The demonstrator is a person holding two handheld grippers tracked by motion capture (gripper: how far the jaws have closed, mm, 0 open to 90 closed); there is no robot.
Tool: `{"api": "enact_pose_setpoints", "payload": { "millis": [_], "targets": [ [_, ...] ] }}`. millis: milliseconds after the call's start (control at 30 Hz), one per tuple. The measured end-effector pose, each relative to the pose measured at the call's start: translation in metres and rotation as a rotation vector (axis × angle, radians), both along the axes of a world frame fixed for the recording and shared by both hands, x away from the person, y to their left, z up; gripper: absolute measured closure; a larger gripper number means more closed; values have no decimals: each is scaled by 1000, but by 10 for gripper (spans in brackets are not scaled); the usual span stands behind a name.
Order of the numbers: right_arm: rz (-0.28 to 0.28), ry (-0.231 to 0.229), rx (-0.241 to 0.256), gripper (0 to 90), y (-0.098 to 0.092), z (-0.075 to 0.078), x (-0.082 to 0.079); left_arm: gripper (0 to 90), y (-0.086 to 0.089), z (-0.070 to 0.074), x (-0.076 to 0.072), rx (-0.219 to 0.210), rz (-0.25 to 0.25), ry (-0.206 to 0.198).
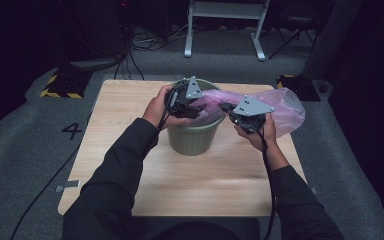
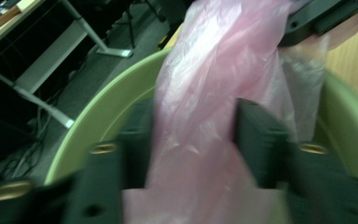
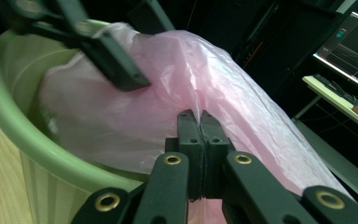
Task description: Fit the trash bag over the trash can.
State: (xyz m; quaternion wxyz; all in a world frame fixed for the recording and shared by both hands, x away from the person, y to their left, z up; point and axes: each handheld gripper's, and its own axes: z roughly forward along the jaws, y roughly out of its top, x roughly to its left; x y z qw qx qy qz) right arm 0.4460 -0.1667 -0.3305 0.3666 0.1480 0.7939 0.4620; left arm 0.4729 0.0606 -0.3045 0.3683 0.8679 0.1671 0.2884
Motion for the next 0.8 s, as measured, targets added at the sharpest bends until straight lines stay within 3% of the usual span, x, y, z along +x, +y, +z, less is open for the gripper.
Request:
{"api": "enact_pose_setpoints", "payload": {
  "millis": [100,233,400,467,533,567,733,800],
  "targets": [
    [5,-1,1,884,0,0,-1,735,-1,-2,0,24,-16,-2],
    [4,-4,10,824,-1,0,-2,882,0,-5,1,33,-22,-8],
    [-33,13,43,578,-8,1,-4,897,7,-9,4,19,-11,-2],
    [-53,39,41,474,-12,1,-6,898,10,-9,5,9,-9,0],
    [-60,40,40,435,-14,1,-7,898,13,-10,6,-2,-6,-5],
    [-92,46,29,372,-22,0,-12,898,15,-11,7,-13,-1,-2],
    [-129,54,16,316,-40,-7,-18,898,24,-12,6,-34,-8,-1],
    [-133,78,10,304,-48,-11,-18,899,27,-12,6,-35,-11,0]
  ]
}}
